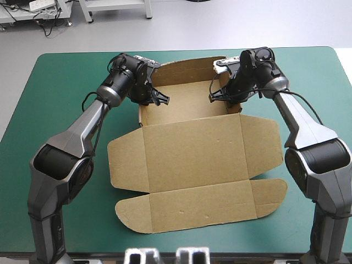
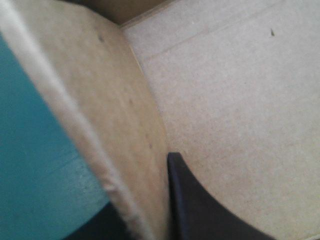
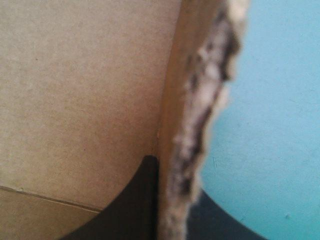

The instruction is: Fold the box

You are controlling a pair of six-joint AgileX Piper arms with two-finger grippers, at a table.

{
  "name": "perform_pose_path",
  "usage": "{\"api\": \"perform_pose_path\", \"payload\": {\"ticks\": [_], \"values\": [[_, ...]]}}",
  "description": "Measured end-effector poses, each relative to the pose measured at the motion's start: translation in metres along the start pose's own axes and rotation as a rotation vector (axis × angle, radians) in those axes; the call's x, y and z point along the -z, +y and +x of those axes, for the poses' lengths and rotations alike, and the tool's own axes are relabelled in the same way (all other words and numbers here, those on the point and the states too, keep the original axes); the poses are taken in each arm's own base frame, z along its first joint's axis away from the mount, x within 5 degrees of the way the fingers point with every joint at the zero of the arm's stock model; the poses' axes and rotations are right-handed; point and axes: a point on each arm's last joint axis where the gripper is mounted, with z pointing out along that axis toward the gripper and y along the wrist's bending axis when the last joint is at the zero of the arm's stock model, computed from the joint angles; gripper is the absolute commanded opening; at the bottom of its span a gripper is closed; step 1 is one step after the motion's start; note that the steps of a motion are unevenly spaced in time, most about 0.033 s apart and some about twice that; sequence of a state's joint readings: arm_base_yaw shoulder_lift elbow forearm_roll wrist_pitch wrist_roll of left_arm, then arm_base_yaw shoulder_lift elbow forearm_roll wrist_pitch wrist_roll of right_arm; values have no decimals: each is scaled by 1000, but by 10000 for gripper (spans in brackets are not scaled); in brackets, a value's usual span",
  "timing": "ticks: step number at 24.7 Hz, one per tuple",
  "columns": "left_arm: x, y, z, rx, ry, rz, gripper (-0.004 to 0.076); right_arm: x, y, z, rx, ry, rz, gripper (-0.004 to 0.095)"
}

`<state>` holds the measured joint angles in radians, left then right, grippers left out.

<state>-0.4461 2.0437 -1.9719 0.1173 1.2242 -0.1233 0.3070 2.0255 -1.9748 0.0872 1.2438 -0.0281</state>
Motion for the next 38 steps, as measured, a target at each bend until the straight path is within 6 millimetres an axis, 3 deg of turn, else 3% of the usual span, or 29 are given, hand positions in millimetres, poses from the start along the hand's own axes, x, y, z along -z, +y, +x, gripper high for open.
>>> {"api": "perform_pose_path", "payload": {"ticks": [16, 21, 23, 25, 27, 28, 32, 38], "values": [[-37, -5, 1, 6, 83, -21, -10, -53, -5, 1, -22, 111, -3, -24], [-40, -5, 1, 7, 88, -20, 8, -54, -5, 2, -23, 114, -4, -15], [-40, -3, 1, 17, 90, -8, 83, -54, -5, 1, -23, 113, -5, 58], [-40, -2, 2, 7, 95, 1, 225, -54, -5, 1, -13, 113, -8, 219], [-40, -4, 3, -15, 109, 19, 438, -53, -4, 1, 3, 109, -22, 507], [-40, -5, 3, -14, 111, 33, 482, -48, -3, 1, 19, 100, -31, 575], [-30, -11, 2, -14, 85, 73, 516, -26, 3, -1, 55, 48, -34, 846], [7, -8, 1, -22, 5, 70, 516, 26, 4, 1, 102, -59, 35, 855]]}}
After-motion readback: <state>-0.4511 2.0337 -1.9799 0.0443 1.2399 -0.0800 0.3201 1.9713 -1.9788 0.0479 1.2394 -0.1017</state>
